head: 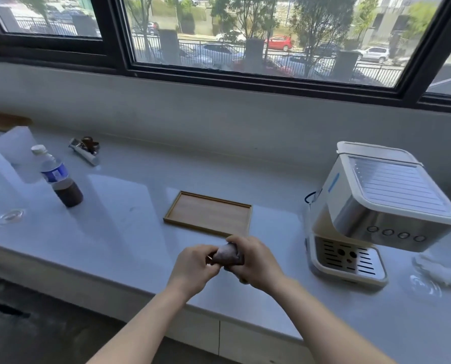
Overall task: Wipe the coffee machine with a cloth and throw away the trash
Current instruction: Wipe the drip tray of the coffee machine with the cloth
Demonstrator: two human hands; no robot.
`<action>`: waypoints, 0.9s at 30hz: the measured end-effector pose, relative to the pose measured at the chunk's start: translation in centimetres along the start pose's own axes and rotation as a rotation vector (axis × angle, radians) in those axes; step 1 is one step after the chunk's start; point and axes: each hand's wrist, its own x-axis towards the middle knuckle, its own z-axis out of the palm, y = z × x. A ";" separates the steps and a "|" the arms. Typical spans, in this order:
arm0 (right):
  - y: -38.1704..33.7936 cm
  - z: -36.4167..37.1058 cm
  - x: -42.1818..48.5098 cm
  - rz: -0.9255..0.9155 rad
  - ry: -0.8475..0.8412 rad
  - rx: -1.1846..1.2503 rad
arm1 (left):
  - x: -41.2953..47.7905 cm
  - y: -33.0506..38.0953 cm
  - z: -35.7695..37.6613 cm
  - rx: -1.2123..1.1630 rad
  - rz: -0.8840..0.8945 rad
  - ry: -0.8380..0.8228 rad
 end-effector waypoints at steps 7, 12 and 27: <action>-0.8 3.3 2.8 0.069 -0.059 -0.098 | 2.3 -4.2 -0.7 0.105 -0.031 -0.102; -0.7 4.8 3.7 0.050 -0.103 -0.232 | 3.1 -5.6 -0.4 0.190 -0.055 -0.161; -0.5 6.8 2.2 0.238 -0.251 -0.414 | 2.6 -5.7 0.6 0.382 -0.138 -0.281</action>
